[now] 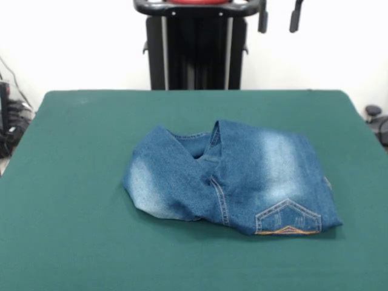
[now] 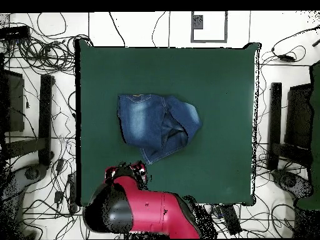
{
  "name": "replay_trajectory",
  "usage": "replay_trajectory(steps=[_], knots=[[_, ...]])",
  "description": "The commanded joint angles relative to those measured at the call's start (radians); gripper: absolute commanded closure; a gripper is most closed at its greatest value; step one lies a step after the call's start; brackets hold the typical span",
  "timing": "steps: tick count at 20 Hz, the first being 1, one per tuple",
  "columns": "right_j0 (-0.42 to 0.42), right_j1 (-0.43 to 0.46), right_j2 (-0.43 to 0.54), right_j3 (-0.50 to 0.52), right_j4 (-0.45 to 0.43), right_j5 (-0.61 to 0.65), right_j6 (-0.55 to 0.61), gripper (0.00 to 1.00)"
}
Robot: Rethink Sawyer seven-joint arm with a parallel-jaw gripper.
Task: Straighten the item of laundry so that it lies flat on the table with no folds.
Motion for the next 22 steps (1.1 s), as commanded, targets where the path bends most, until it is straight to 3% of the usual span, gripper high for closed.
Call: replay_trajectory(steps=[1, 13, 22], knots=[[0.002, 0.108, 0.026, -0.026, -0.014, -0.027, 0.16, 0.0], [0.033, 0.166, 0.025, -0.116, -0.002, -0.005, 0.171, 0.0], [0.043, 0.245, 0.057, -0.156, 0.012, -0.087, 0.177, 0.0]])
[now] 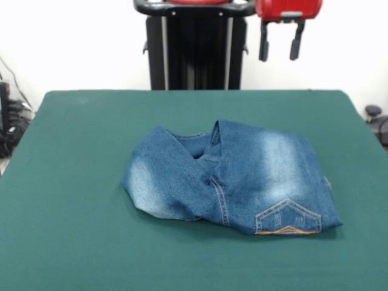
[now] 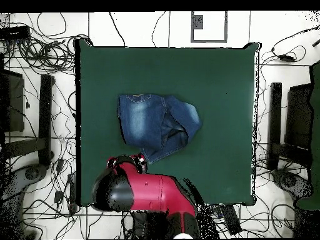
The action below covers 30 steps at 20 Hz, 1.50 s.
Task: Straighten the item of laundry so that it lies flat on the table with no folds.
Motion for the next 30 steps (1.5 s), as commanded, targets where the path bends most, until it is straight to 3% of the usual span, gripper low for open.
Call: replay_trajectory(steps=[1, 12, 30], knots=[[0.03, 0.097, 0.058, -0.072, 0.009, -0.064, 0.17, 0.0], [0.055, 0.158, 0.042, -0.163, 0.02, -0.011, 0.171, 0.0], [0.087, 0.297, 0.006, -0.323, 0.045, -0.034, 0.209, 0.0]])
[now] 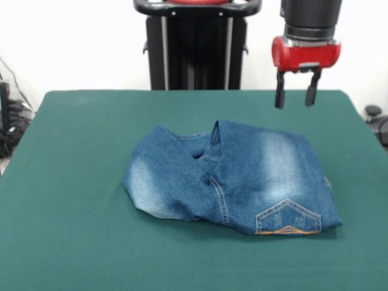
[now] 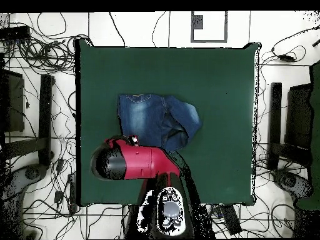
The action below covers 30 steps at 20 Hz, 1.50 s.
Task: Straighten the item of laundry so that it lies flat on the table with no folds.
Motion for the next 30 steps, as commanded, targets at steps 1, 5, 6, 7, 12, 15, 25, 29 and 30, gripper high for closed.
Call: replay_trajectory(steps=[1, 5, 6, 7, 12, 15, 25, 29, 30], knots=[[0.037, 0.087, 0.003, -0.126, 0.042, -0.025, 0.209, 0.0], [0.04, 0.117, -0.002, -0.162, 0.045, -0.015, 0.211, 0.0], [0.045, 0.129, -0.006, -0.177, 0.048, -0.013, 0.214, 0.0], [0.047, 0.137, -0.005, -0.184, 0.05, -0.014, 0.217, 0.0], [0.069, 0.187, -0.023, -0.248, 0.068, -0.01, 0.232, 0.0], [0.074, 0.201, -0.027, -0.268, 0.076, -0.005, 0.234, 0.0], [0.079, 0.227, -0.032, -0.333, 0.098, 0.054, 0.222, 0.0], [0.09, 0.24, -0.046, -0.354, 0.107, 0.071, 0.227, 0.0], [0.093, 0.243, -0.05, -0.353, 0.108, 0.07, 0.227, 0.0]])
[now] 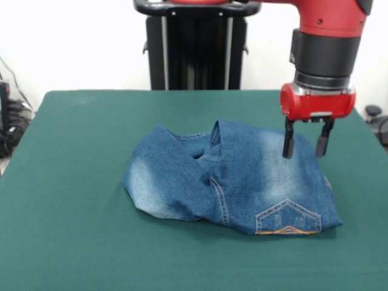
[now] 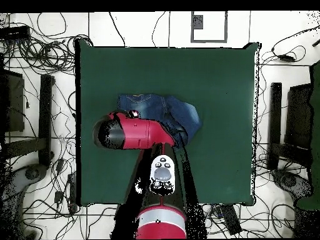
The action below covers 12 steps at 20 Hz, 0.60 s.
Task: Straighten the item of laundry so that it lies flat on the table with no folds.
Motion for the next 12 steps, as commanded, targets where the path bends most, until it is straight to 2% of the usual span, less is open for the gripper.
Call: replay_trajectory(steps=[1, 12], knots=[[0.042, 0.052, 0.008, -0.075, 0.057, 0.065, 0.227, 0.0], [0.065, 0.037, 0.004, -0.003, 0.063, 0.032, 0.248, 0.0]])
